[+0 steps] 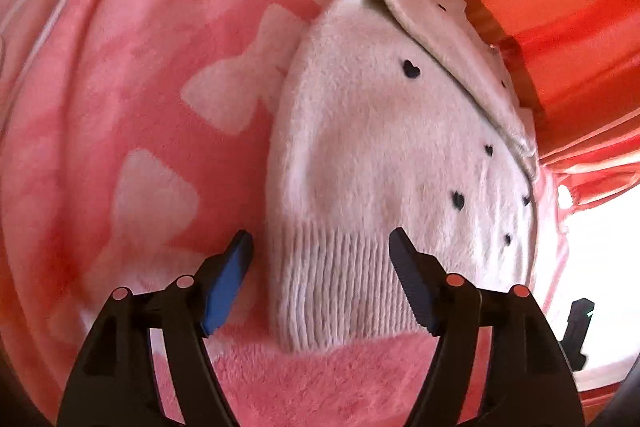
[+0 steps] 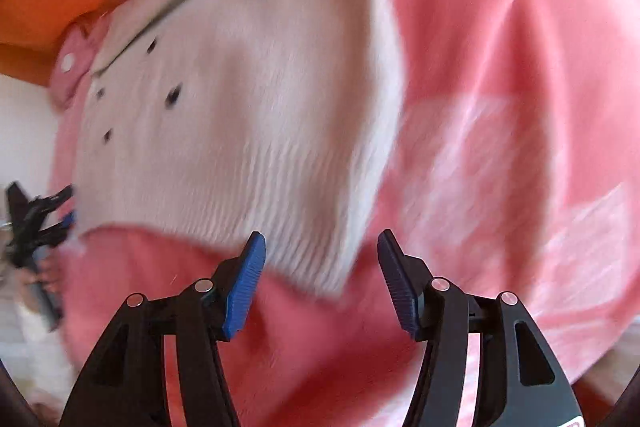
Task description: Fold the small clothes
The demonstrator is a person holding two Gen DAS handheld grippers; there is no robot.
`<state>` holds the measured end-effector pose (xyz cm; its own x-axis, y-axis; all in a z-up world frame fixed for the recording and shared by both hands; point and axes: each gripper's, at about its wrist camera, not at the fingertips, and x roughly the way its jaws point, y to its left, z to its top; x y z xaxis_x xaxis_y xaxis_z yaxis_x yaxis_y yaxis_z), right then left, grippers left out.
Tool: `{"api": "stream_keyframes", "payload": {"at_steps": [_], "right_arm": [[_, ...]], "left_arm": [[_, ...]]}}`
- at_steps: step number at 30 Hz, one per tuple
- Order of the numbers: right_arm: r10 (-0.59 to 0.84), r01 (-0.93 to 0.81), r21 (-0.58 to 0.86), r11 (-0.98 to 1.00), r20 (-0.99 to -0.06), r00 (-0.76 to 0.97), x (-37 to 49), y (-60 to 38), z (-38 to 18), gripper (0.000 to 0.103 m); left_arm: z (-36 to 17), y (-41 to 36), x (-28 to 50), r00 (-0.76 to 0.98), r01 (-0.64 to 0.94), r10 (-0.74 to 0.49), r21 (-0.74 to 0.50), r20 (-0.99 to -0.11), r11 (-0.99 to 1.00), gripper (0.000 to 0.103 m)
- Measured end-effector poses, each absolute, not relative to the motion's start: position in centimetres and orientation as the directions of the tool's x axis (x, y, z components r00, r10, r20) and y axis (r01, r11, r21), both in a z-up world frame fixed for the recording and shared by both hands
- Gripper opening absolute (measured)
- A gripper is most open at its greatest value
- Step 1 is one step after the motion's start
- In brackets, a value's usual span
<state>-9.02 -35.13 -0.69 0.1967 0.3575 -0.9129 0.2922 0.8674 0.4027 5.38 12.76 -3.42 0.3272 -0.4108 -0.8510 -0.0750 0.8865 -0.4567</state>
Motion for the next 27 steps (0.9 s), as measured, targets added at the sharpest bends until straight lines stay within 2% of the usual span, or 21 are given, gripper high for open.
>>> {"api": "stream_keyframes", "payload": {"at_steps": [2,3,4,5,6,7,9,14,19,22,25,27], "right_arm": [[0.361,0.301,0.414,0.859,-0.907,0.215,-8.6,-34.8,-0.5,0.060],[0.376,0.310,0.433,0.847,-0.898,0.227,-8.3,-34.7,-0.4,0.060],[0.402,0.326,0.468,0.821,-0.881,0.252,-8.1,-34.6,-0.2,0.048],[0.402,0.343,0.476,0.810,-0.876,0.267,-7.9,-34.5,-0.1,0.036],[0.396,0.348,0.474,0.809,-0.876,0.274,-7.8,-34.5,0.0,0.009],[0.377,0.350,0.469,0.811,-0.876,0.301,-7.9,-34.3,0.7,0.009],[0.338,0.333,0.459,0.824,-0.869,0.362,-8.2,-34.0,2.6,0.008],[0.250,0.277,0.434,0.857,-0.822,0.512,-15.0,-34.4,8.5,0.006],[0.197,0.287,0.387,0.876,-0.831,0.519,-23.4,-34.1,10.3,0.006],[0.221,0.266,0.400,0.877,-0.828,0.516,-27.8,-33.1,11.0,0.006],[0.214,0.218,0.412,0.884,-0.774,0.595,-29.7,-33.5,14.0,0.006],[0.215,0.182,0.438,0.880,-0.711,0.670,-28.4,-34.9,16.0,0.006]], "left_arm": [[-3.3,11.9,5.0,0.324,-0.068,-0.427,-0.471,-0.844,0.879,0.067],[-3.3,11.6,4.9,0.320,-0.074,-0.434,-0.479,-0.842,0.875,0.063],[-3.2,11.5,4.8,0.318,-0.075,-0.437,-0.482,-0.841,0.873,0.049],[-3.1,11.3,4.7,0.317,-0.067,-0.445,-0.488,-0.837,0.870,0.030],[-3.0,11.3,4.6,0.313,-0.066,-0.458,-0.501,-0.832,0.863,0.016],[-3.0,11.4,4.5,0.306,-0.070,-0.483,-0.525,-0.821,0.848,0.008],[-1.8,12.0,3.6,0.331,-0.069,-0.494,-0.543,-0.804,0.837,0.007],[3.4,14.6,-1.1,0.412,0.029,-0.508,-0.547,-0.756,0.837,0.006],[5.0,15.8,-9.0,0.371,0.096,-0.538,-0.544,-0.757,0.833,0.006],[5.1,16.3,-13.5,0.343,0.084,-0.560,-0.569,-0.754,0.818,0.006],[7.8,17.0,-15.6,0.406,0.069,-0.603,-0.634,-0.687,0.770,0.006],[11.1,16.3,-13.8,0.485,0.139,-0.614,-0.638,-0.623,0.757,0.006]]}}
